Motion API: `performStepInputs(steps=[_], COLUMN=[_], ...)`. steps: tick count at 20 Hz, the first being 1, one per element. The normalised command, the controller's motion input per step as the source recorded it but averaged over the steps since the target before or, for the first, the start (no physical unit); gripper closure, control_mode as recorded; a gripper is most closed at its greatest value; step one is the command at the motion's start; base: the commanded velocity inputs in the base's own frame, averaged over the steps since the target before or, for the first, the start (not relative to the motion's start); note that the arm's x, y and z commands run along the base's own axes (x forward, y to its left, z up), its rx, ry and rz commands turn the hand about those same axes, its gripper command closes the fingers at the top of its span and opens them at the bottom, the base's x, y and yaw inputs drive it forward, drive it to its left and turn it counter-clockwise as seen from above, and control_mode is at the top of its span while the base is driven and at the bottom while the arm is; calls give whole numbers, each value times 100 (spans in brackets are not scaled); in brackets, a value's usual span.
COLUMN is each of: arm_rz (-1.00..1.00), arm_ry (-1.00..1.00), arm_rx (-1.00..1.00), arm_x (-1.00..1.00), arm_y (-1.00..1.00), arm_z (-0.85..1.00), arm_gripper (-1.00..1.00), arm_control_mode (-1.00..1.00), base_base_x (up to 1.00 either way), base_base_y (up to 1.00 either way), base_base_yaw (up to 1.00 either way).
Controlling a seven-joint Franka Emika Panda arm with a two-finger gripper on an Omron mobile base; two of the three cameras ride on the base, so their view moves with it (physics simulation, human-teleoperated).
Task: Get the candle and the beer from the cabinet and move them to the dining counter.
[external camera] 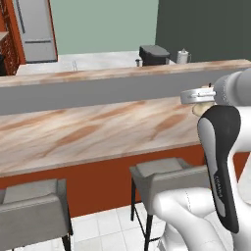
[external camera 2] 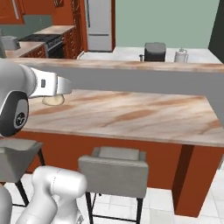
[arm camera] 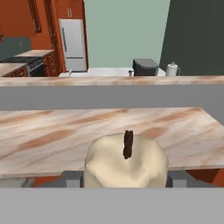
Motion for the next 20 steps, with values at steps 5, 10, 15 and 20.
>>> performStepInputs(steps=[5, 10, 15, 20], arm_rz=[0, 0, 0, 0], arm_ry=[0, 0, 0, 0], arm_rx=[0, 0, 0, 0], arm_x=[0, 0, 0, 0], arm_y=[0, 0, 0, 0], arm_z=[0, 0, 0, 0], arm_gripper=[100, 100, 100, 100], arm_control_mode=[100, 100, 100, 100], base_base_x=[30, 0, 14, 1], base_base_y=[10, 0, 0, 0], base_base_yaw=[-18, 0, 0, 12])
